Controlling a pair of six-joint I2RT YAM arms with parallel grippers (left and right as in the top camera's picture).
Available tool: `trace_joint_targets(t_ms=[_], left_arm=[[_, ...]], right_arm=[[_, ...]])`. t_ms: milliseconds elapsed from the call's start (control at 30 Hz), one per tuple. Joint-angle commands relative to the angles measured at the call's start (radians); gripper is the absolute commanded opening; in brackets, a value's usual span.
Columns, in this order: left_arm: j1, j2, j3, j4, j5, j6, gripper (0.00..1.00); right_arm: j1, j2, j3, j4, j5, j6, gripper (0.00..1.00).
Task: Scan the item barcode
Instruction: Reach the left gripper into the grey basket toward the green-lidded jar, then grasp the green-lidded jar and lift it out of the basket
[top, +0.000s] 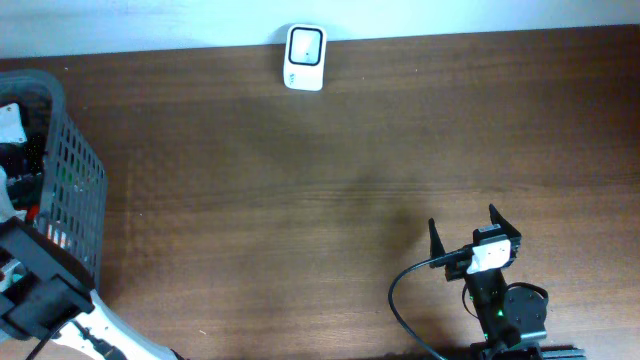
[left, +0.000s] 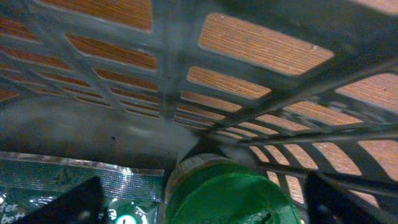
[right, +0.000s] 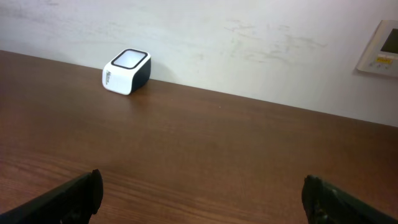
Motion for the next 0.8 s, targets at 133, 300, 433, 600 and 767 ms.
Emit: trace_joint_targets(t_ms=[133,300,433,600,767], left_arm=[[-0.031,0.05,0.002,-0.031,-0.144,-0.045,0.79],[-0.031,0.05,0.002,-0.075,-0.149,-0.134,0.73],[-0.031,0.049,0.003,-0.127,-0.268,-0.206,0.74],[-0.031,0.041,0.047,-0.178,-0.322,-0.277,0.76],[-0.037,0.036,0.161,-0.232,-0.296,-0.298,0.82]], right_arm=[[-0.006,-0.008,-0.008,0.0,-0.006,0.014,0.98],[-0.006,-0.008,-0.008,0.0,-0.006,0.014,0.98],[-0.006,-0.008,-0.008,0.0,-0.006,0.014,0.98],[-0.006,-0.008,-0.008,0.0,-0.006,0.014,0.98],[-0.006,-0.008,-0.008,0.0,-0.006,0.014,0.98]])
